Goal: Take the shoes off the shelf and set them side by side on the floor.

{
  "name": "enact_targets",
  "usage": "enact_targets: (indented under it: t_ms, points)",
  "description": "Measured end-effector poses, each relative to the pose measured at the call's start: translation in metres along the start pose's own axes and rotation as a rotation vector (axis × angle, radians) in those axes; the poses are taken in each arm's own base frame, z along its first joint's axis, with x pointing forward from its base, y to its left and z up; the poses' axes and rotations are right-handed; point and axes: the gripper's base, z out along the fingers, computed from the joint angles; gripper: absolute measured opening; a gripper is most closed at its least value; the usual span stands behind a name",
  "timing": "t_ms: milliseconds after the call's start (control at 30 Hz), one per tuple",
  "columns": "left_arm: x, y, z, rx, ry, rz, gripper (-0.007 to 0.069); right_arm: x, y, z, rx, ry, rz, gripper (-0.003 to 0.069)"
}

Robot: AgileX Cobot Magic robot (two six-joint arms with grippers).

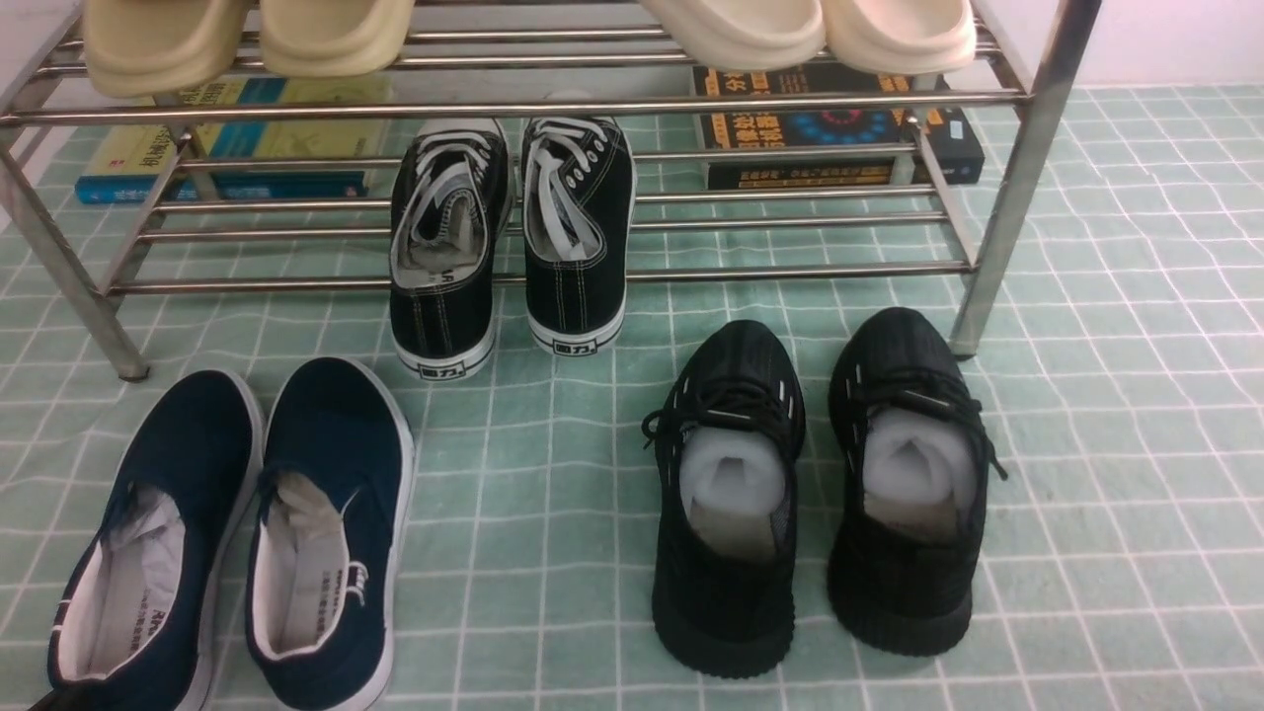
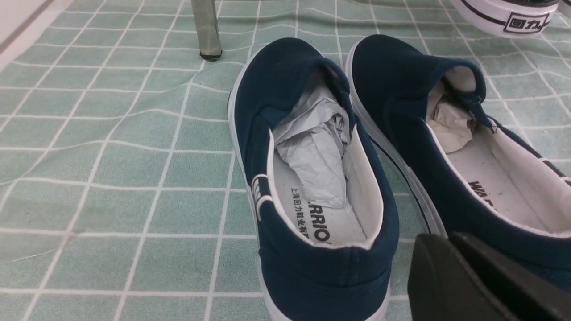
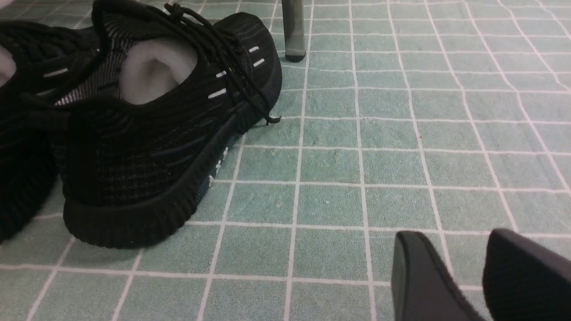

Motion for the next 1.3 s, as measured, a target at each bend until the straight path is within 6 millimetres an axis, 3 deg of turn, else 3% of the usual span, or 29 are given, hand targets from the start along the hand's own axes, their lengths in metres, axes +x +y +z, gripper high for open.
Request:
enact_targets:
  t_ms: [1300]
  points:
    - [0.0002, 0.0001, -0.0001, -0.001, 0.004, 0.003, 0.0072, 0.0000, 0.0000, 0.0000, 0.000, 0.000, 0.000, 0.0240]
